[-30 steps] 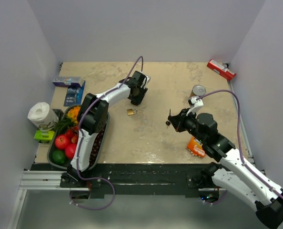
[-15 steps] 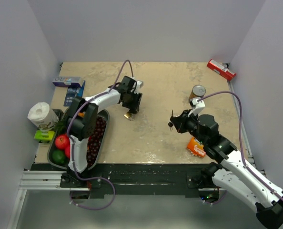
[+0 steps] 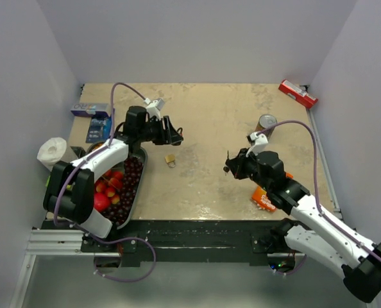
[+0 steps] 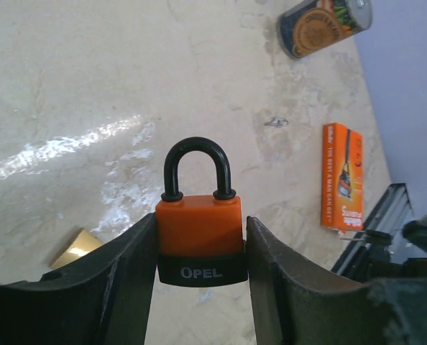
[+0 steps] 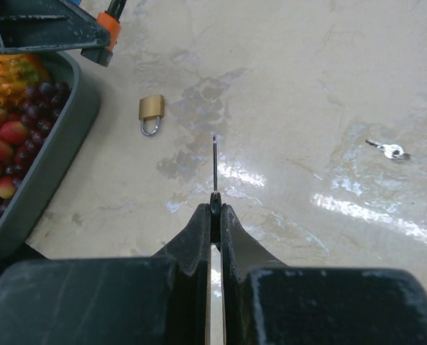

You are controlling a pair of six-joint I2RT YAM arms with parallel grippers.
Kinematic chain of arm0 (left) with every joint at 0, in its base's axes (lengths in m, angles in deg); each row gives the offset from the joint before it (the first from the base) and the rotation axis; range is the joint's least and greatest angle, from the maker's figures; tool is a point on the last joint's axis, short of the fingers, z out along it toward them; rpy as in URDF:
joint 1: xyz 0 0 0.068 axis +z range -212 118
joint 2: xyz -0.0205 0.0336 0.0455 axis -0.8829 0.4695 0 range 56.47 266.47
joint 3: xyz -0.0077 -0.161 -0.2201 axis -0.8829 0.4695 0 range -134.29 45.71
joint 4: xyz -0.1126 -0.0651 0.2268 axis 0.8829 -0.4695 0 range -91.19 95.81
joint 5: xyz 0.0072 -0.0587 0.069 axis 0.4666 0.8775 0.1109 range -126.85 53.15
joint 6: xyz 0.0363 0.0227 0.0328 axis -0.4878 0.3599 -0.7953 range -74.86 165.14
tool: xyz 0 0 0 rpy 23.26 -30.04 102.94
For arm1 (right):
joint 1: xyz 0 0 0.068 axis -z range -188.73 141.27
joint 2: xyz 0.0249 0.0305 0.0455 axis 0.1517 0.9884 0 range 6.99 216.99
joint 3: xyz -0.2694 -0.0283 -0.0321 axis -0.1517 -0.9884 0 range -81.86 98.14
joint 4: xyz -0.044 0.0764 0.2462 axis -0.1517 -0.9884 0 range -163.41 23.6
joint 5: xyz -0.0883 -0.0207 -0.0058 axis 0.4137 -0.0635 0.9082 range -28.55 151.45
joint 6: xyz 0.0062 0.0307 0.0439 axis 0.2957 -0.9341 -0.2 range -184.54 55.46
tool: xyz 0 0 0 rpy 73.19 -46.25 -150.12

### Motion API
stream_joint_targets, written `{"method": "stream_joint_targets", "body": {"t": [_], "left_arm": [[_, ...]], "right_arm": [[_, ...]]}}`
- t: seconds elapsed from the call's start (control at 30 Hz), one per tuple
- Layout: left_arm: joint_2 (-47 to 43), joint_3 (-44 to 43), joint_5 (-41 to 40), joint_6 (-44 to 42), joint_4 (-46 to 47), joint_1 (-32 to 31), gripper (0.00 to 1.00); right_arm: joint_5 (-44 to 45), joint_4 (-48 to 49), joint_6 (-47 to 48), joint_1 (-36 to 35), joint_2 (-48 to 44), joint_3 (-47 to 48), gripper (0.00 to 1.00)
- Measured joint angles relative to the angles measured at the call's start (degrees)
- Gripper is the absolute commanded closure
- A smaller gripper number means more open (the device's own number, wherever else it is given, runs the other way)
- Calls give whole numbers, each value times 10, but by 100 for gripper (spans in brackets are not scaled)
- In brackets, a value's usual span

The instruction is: Unlock with the key

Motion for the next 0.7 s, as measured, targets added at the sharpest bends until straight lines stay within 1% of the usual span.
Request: {"method": "stream_joint_targets", "body": {"t": [0.1,0.2,0.33,0.43,0.7], "left_arm": [[0,19,34,33,43,2,100],[1,46,59,64,83,2,100],[3,66,76,90,102,2,100],[4,69,76,97,111,2,100],[4,69,57,90,112,-16,100]], "right_arm": [[-7,22,-13,-17,43,0,100],[4,47,-22,-65,87,0,100],[7,91,-37,-122,159,4,100],[3,125,-58,-134,203,5,100],[3,209,-104,-149,264,16,100]]}}
